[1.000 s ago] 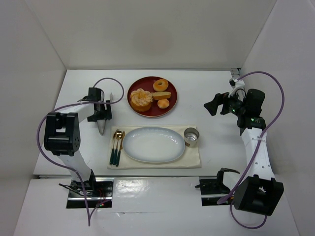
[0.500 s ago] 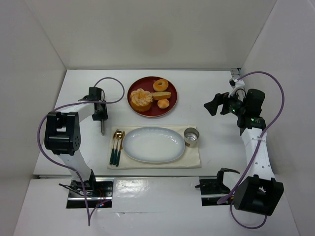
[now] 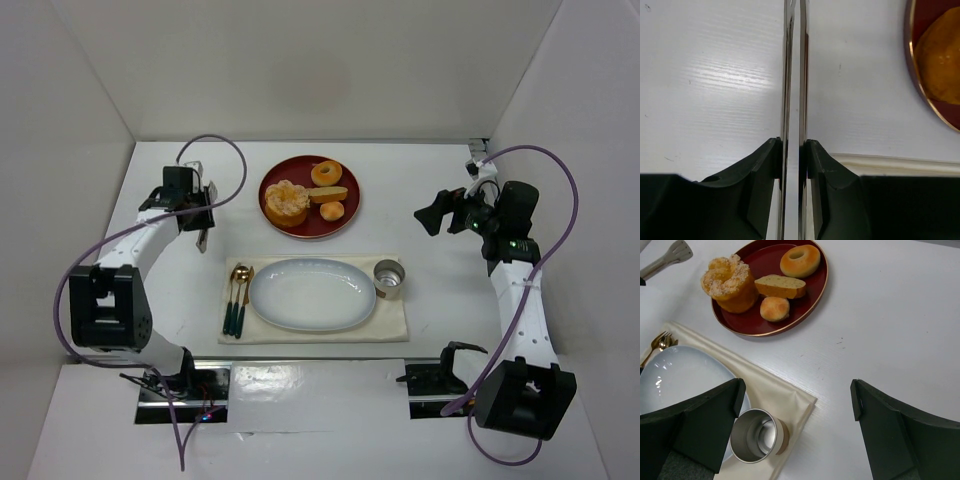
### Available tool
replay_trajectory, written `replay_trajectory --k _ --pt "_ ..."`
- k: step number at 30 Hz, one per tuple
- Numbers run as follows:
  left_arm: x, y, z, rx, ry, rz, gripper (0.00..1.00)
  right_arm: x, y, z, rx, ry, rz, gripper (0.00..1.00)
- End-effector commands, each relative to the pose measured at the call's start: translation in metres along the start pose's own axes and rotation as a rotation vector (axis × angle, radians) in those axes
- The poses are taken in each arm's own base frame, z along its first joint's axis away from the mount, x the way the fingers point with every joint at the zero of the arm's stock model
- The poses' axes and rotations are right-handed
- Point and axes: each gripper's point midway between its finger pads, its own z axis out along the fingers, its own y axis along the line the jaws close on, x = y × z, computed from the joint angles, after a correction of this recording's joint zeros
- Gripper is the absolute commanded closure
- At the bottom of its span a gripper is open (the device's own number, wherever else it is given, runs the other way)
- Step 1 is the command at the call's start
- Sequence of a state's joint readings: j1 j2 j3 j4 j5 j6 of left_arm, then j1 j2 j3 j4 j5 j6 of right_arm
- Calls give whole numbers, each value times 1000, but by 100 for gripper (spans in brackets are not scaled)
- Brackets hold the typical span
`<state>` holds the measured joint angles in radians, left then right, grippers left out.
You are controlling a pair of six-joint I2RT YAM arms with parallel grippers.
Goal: Place the bread
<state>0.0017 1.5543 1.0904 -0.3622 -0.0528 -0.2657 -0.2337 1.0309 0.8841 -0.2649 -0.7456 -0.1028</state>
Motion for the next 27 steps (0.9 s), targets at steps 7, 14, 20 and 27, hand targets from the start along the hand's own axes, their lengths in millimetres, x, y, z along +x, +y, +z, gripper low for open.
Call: replay_trajectory --k 7,14,20,27 --pt "-34 -47 -72 155 -160 51 56 -23 8 -9 -12 -60 -59 0" --pt "-53 -67 -127 247 -238 64 55 -23 8 -9 -12 -60 -59 0" --pt "-57 -76 -156 297 -247 100 48 -23 8 -9 -12 -60 -59 0" --pt "-54 -74 -161 297 -250 100 43 -23 8 -9 -12 -60 -59 0"
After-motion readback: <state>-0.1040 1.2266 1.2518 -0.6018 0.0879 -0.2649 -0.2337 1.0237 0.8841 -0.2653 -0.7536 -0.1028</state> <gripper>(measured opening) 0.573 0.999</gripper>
